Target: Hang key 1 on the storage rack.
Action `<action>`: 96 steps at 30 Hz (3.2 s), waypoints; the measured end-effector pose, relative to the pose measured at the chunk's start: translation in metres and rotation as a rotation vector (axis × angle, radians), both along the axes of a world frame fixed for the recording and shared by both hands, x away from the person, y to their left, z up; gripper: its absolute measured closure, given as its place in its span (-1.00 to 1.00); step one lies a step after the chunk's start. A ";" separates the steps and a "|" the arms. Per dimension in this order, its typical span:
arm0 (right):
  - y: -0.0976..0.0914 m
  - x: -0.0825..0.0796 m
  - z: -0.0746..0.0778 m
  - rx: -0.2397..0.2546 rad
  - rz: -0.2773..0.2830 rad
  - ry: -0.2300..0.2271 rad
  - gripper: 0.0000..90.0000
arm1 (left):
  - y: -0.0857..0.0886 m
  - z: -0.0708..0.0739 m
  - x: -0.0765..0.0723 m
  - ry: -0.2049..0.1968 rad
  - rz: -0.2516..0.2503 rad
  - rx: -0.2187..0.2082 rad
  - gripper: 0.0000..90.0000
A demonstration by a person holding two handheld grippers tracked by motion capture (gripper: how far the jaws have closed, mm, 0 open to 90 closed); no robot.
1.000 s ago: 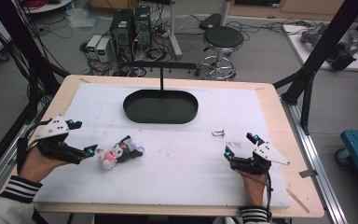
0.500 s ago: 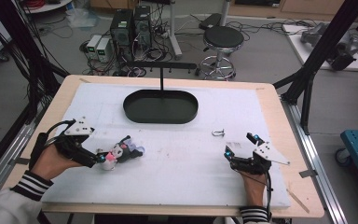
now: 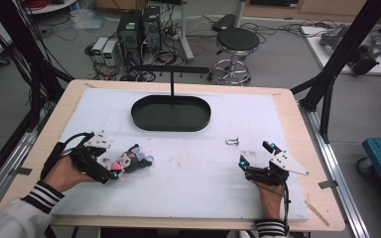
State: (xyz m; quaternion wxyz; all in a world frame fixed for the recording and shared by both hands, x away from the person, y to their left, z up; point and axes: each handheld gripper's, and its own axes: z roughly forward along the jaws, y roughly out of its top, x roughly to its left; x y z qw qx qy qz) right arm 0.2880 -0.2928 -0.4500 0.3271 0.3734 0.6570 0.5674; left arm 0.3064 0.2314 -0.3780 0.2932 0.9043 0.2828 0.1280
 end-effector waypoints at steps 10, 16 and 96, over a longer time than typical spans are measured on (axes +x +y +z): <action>0.000 0.000 0.000 -0.001 -0.001 0.001 -0.97 | -0.008 -0.012 0.002 0.058 -0.009 0.049 -0.96; 0.000 0.000 0.000 0.000 0.000 0.001 -0.97 | -0.010 -0.017 0.002 0.077 -0.013 0.068 -0.96; 0.000 0.000 0.000 -0.006 0.000 -0.005 -0.97 | 0.011 0.057 0.028 -0.127 0.127 -0.255 0.16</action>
